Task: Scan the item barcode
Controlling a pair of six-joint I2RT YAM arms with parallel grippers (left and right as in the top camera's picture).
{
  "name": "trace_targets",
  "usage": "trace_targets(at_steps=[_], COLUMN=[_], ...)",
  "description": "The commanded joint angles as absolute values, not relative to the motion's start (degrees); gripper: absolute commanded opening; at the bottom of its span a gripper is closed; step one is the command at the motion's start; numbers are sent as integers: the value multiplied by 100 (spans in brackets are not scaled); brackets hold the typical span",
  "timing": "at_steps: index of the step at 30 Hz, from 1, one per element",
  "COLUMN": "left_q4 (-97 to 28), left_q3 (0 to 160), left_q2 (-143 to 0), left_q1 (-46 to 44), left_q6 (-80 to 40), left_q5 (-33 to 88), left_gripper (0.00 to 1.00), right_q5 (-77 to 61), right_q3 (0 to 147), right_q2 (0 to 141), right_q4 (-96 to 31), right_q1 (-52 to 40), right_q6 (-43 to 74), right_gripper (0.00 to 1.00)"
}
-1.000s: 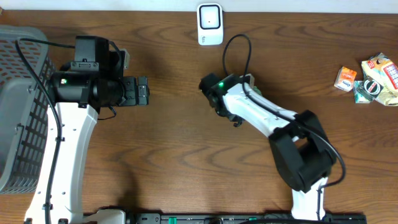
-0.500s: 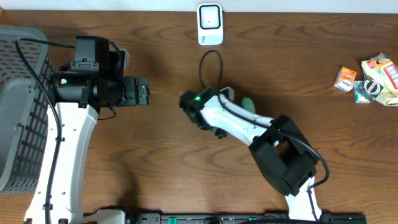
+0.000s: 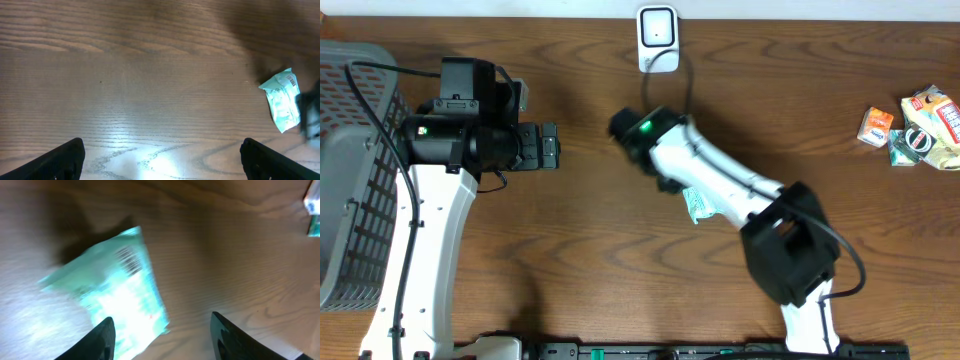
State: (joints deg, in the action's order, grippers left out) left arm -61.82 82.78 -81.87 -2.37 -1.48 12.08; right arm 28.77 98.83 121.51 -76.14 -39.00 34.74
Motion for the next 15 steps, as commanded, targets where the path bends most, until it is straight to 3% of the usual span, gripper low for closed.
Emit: trace_targets(at_steps=[1,2,6,10,15], left_q4=[-6211,-6211,-6211,-6211,-6211], left_q3=[8256,8256,8256,8256,8256], left_q2=[-8200,-8200,-8200,-8200,-8200], left_q1=[-255,-255,-255,-255,-255], left_q6=[-134,-134,-134,-134,-134], left_q5=[1192,1192,1192,1192,1192], left_gripper=[98,97,98,97,98], right_q5=[1940,1540,-145,-1542,-2526], right_q3=[9950,9929,9769,9588,9424], right_q2=[12171,12171,12173,12173,12173], right_q4=[-7634,-7605,-7432,-7279,-7271], right_q1=[-3310,-3151,-2550,-2051,-1638], right_q6=[2388,2049,694,-307,-548], right_gripper=[56,56,73,73,72])
